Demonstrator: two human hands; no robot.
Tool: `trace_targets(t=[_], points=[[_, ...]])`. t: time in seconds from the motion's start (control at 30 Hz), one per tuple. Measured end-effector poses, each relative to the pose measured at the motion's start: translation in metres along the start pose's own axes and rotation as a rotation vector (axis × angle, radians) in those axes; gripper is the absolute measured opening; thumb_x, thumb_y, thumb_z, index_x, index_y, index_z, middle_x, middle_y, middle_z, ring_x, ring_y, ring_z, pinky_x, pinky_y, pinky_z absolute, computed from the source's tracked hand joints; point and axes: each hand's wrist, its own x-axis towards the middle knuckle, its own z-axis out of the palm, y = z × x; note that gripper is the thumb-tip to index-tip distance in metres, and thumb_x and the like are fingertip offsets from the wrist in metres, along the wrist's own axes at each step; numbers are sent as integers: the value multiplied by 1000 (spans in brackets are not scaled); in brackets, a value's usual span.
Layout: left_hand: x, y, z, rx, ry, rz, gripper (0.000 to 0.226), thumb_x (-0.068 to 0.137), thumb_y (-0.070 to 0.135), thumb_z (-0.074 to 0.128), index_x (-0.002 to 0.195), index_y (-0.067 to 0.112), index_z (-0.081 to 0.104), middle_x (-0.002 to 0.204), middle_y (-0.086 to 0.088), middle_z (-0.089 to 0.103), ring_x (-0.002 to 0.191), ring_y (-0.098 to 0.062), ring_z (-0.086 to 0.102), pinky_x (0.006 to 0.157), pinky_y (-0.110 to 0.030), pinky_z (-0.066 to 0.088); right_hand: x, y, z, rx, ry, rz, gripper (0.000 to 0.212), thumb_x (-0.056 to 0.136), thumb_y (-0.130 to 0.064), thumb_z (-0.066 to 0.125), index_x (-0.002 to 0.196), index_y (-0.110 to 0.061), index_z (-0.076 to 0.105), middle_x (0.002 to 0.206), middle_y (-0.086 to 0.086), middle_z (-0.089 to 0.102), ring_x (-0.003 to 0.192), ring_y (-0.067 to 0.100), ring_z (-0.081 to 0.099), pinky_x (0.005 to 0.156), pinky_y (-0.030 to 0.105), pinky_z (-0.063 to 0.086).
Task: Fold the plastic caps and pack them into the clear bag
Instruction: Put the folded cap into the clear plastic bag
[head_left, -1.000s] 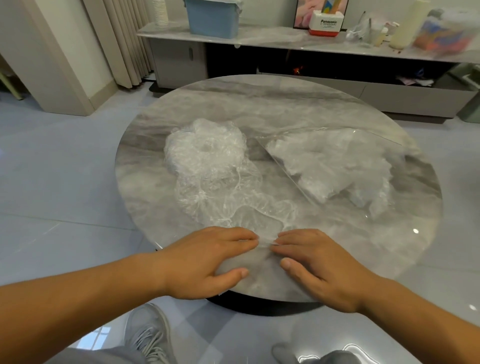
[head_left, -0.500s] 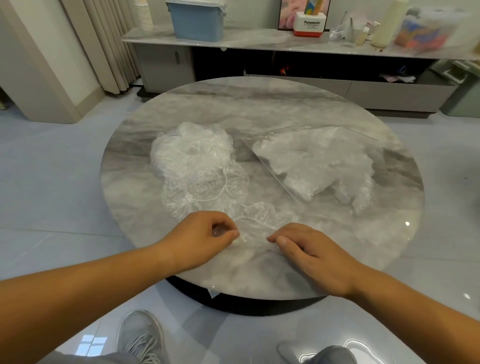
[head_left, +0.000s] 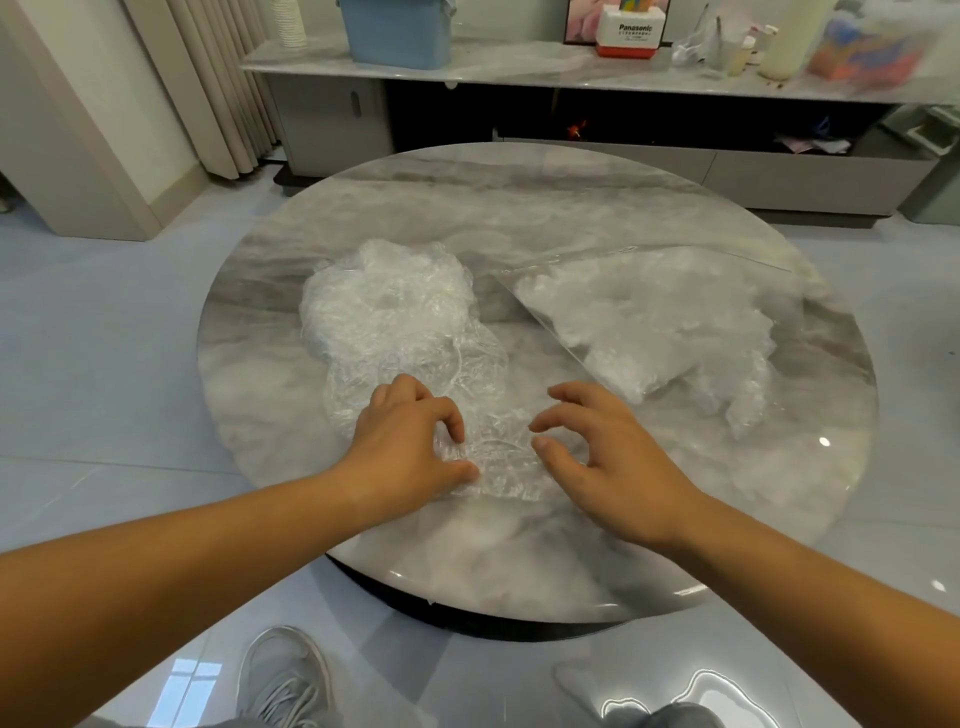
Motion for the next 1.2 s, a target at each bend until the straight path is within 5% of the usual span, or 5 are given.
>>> trace_targets(t=[0.17,0.33,0.57,0.8,1.2], points=[[2,1,-2,9,-63,53,34,74,46,84,100,40,63,131,12,33,127,-11,28,101,-25,16,30,0,6,31,-114,101,43,103,-44,48,86,-18,77,130,2,62,129,15,50,109,37,38],[3,-1,0,11,-45,86,74,74,47,83,134,39,41,138,14,29,132,-11,25,102,-23,15,32,0,5,315,-106,205,31,102,-43,53,94,-26,78,102,-11,66,91,4,62,85,28,46],[7,-6,-3,40,-122,112,84,77,54,78,147,39,35,144,15,34,138,-12,22,105,-26,15,24,-9,-6,453,-92,249,38,100,-43,58,79,-21,80,111,29,64,73,34,56,74,38,51],[7,-6,-2,60,-98,148,69,75,57,77,135,41,46,129,17,40,128,-9,27,102,-26,19,19,-4,-12,448,-224,308,44,99,-45,58,80,-12,81,57,-22,61,57,-8,55,74,21,39],[9,1,-8,98,-106,77,77,71,62,78,134,36,42,95,21,46,109,-11,43,102,-34,32,-3,-4,-10,314,-93,-14,38,99,-40,60,97,-6,78,109,-12,71,108,2,63,96,27,49]])
